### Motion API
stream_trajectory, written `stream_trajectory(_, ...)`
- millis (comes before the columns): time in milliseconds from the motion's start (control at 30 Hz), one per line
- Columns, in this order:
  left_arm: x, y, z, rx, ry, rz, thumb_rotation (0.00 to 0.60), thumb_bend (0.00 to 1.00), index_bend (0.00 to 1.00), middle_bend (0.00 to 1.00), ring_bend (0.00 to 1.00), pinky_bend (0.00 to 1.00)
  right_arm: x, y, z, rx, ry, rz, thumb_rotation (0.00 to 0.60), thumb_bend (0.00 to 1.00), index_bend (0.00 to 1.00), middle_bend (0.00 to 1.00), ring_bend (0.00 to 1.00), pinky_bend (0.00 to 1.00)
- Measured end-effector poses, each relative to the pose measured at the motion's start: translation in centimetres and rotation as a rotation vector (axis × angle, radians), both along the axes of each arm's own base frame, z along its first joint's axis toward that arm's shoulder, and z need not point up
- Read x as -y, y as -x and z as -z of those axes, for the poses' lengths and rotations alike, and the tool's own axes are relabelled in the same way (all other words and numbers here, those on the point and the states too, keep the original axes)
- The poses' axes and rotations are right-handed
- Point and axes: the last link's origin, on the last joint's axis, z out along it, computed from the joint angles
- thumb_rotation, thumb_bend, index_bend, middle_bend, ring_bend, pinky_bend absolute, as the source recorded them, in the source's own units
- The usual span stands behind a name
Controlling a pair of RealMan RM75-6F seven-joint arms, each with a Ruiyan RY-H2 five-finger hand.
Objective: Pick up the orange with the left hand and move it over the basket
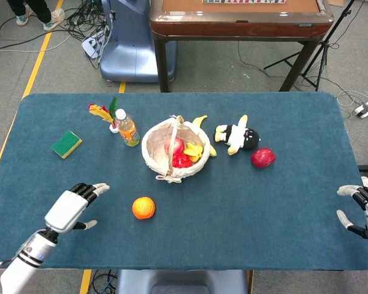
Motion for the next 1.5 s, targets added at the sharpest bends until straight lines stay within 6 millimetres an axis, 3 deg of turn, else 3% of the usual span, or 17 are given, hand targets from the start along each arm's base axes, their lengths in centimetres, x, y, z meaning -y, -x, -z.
stream_trajectory(533,-2.5,-5.4,6.9,-0.011,0.165,0.120,0.600,0.11,0.17,0.17,0.21,0.22,-0.5,0.7,0.0,0.008,0.001,0.018,0.600,0.29,0.39,0.36,0.31,0.42)
stream_trajectory(800,-3.3,-6.2,9.2,-0.058,0.161,0.137,0.600,0.11,0.22,0.17,0.23,0.22,-0.7,1.0,-0.2,0.011,0.006,0.025,0.600,0.29,0.39,0.36,0.31,0.42)
stream_trajectory(933,-3.6,-6.3,10.1,-0.058,0.157,0.128,0.600,0.11,0.28,0.19,0.33,0.24,-0.8,1.2,-0.2,0.012,0.008,0.029,0.600,0.29,0.40,0.36,0.31,0.42)
stream_trajectory(1100,-3.9,-6.0,10.7,-0.061,0.132,0.135,0.600,0.11,0.36,0.32,0.51,0.34,-0.8,1.2,-0.2,0.014,0.009,0.028,0.600,0.29,0.39,0.36,0.31,0.42)
stream_trajectory(1233,-4.3,-5.8,10.5,-0.053,0.092,0.146,0.600,0.11,0.43,0.45,0.63,0.53,-0.9,1.3,-0.3,0.015,0.014,0.030,0.600,0.29,0.39,0.36,0.31,0.42)
stream_trajectory(1333,-4.5,-5.8,10.2,-0.019,0.082,0.132,0.600,0.11,0.44,0.48,0.65,0.59,-0.9,1.4,-0.4,0.014,0.014,0.032,0.600,0.29,0.40,0.36,0.31,0.42)
stream_trajectory(1500,-5.5,-6.0,8.7,0.050,0.019,0.120,0.600,0.11,0.44,0.48,0.64,0.60,-0.9,1.4,-0.3,0.016,0.010,0.030,0.600,0.29,0.39,0.36,0.31,0.42)
